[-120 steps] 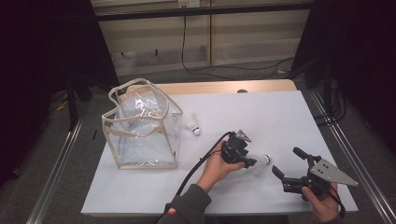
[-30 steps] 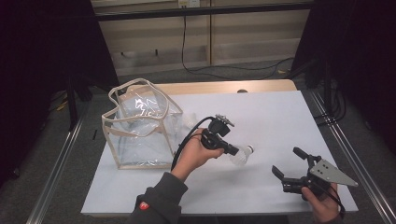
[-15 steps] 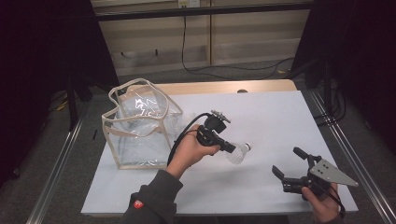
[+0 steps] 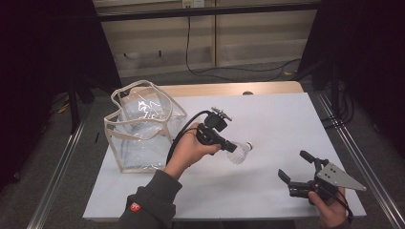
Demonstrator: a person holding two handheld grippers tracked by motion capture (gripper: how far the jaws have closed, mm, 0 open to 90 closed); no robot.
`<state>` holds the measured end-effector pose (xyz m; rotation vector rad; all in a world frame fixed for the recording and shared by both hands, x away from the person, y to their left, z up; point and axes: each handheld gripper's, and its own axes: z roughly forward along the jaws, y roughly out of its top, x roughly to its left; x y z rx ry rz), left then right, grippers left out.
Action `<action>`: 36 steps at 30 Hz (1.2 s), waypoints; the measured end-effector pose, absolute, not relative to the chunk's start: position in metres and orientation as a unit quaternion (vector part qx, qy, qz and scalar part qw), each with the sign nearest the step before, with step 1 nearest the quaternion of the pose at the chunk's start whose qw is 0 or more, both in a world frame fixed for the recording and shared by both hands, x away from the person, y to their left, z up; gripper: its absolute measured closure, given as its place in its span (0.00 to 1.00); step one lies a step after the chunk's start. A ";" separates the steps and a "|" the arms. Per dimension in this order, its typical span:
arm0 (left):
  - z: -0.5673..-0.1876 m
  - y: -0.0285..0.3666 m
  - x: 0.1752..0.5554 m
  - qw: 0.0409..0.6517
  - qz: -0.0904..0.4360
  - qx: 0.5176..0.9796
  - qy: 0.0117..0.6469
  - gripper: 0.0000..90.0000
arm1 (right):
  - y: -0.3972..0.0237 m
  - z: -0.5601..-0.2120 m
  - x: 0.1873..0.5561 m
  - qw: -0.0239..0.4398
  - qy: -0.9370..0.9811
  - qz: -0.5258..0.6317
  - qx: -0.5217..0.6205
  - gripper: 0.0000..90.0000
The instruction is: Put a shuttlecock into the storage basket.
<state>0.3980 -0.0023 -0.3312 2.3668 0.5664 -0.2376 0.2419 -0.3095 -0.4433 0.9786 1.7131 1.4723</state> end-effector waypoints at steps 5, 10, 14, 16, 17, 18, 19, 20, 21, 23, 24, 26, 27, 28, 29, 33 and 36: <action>-0.325 0.000 0.399 0.341 -0.090 0.909 0.222 1.00 | -0.310 -0.443 0.242 0.333 0.656 0.563 0.375 0.02; -0.320 0.004 0.401 0.346 -0.094 0.905 0.227 1.00 | -0.310 -0.443 0.242 0.334 0.656 0.564 0.374 0.02; -0.317 0.006 0.401 0.345 -0.090 0.906 0.226 1.00 | -0.310 -0.443 0.242 0.334 0.655 0.564 0.375 0.02; -0.314 0.008 0.402 0.347 -0.091 0.905 0.229 1.00 | -0.310 -0.443 0.242 0.334 0.655 0.564 0.375 0.02; -0.312 0.009 0.403 0.349 -0.092 0.904 0.227 1.00 | -0.310 -0.443 0.242 0.334 0.656 0.564 0.374 0.02; -0.311 0.010 0.402 0.351 -0.090 0.902 0.233 1.00 | -0.310 -0.443 0.242 0.334 0.656 0.564 0.374 0.02; -0.309 0.011 0.403 0.352 -0.091 0.902 0.232 1.00 | -0.310 -0.443 0.242 0.334 0.656 0.564 0.375 0.02; -0.308 0.012 0.403 0.349 -0.086 0.904 0.231 1.00 | -0.310 -0.443 0.242 0.334 0.656 0.564 0.375 0.02; -0.307 0.012 0.404 0.351 -0.089 0.903 0.231 1.00 | -0.310 -0.443 0.242 0.334 0.656 0.564 0.375 0.02; -0.305 0.013 0.404 0.351 -0.088 0.902 0.236 1.00 | -0.310 -0.443 0.242 0.333 0.656 0.564 0.375 0.02; -0.304 0.014 0.404 0.348 -0.086 0.904 0.235 1.00 | -0.310 -0.443 0.242 0.334 0.656 0.564 0.375 0.02; -0.303 0.015 0.405 0.351 -0.090 0.903 0.232 1.00 | -0.310 -0.443 0.242 0.333 0.656 0.564 0.375 0.02; -0.301 0.015 0.405 0.348 -0.088 0.904 0.232 1.00 | -0.310 -0.443 0.242 0.333 0.656 0.564 0.375 0.02; -0.301 0.015 0.404 0.350 -0.086 0.902 0.239 1.00 | -0.310 -0.443 0.242 0.333 0.656 0.564 0.375 0.02; -0.300 0.016 0.406 0.349 -0.087 0.904 0.233 1.00 | -0.310 -0.443 0.242 0.333 0.656 0.564 0.375 0.02; -0.296 0.019 0.406 0.351 -0.085 0.901 0.242 1.00 | -0.310 -0.443 0.242 0.333 0.656 0.564 0.375 0.02; -0.293 0.021 0.406 0.349 -0.084 0.901 0.242 1.00 | -0.309 -0.443 0.242 0.333 0.656 0.564 0.375 0.02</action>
